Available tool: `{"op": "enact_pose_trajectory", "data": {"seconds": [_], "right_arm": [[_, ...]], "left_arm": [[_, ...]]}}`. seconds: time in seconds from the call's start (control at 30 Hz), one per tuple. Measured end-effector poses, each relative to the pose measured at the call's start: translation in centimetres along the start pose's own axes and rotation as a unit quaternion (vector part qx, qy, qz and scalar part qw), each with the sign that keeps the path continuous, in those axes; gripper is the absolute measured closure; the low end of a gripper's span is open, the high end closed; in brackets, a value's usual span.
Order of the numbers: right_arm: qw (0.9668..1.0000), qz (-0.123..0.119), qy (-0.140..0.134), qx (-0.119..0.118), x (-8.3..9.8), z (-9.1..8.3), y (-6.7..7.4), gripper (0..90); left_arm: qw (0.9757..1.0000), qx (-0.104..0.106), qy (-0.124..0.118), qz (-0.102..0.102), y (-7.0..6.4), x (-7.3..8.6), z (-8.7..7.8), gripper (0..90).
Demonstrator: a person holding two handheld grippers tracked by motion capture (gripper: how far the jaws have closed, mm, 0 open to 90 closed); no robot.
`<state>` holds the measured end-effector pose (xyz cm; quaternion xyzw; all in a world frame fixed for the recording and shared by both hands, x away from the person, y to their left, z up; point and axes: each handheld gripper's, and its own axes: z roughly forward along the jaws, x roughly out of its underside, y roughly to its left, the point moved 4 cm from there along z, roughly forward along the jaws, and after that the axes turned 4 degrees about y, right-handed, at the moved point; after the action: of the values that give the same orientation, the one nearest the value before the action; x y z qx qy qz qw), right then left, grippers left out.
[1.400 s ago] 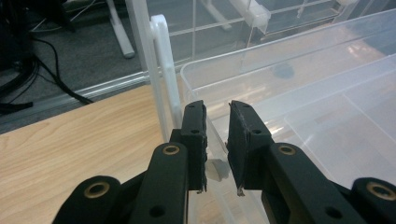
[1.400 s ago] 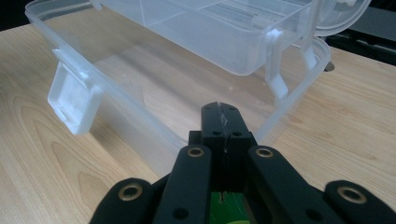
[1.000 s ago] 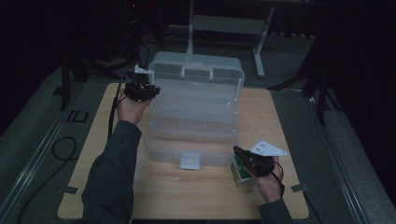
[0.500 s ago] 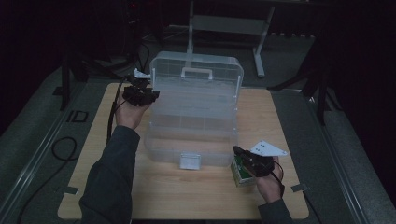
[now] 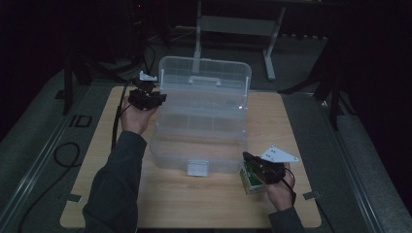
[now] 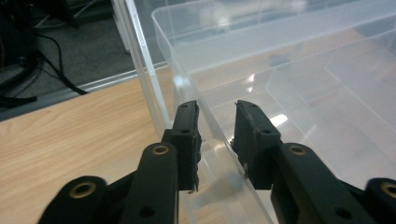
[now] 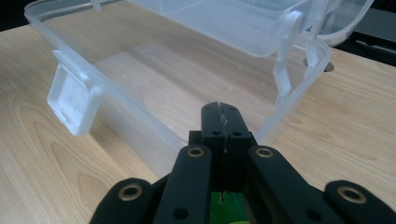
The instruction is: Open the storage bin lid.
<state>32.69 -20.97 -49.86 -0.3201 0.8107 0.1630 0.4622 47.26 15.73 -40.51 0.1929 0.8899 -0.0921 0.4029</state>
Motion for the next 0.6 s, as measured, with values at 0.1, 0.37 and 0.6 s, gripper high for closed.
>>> {"op": "enact_pose_trajectory", "data": {"seconds": [0.1, 0.37, 0.6], "right_arm": [[1.0, -0.001, 0.002, 0.001, 0.0, 0.0, 0.0, 90.0], [1.0, -0.002, 0.004, 0.003, 0.1, 0.0, -0.1, 90.0], [1.0, 0.0, 0.004, 0.007, 0.1, 0.1, 0.0, 90.0]], "left_arm": [[0.9992, 0.003, -0.001, -0.04, 0.8, -0.6, 1.0, 72.2], [0.998, -0.01, 0.053, -0.033, 1.7, -1.3, 2.5, 73.2], [0.9991, 0.004, 0.031, -0.028, 2.1, -1.1, 2.4, 69.1]]}}
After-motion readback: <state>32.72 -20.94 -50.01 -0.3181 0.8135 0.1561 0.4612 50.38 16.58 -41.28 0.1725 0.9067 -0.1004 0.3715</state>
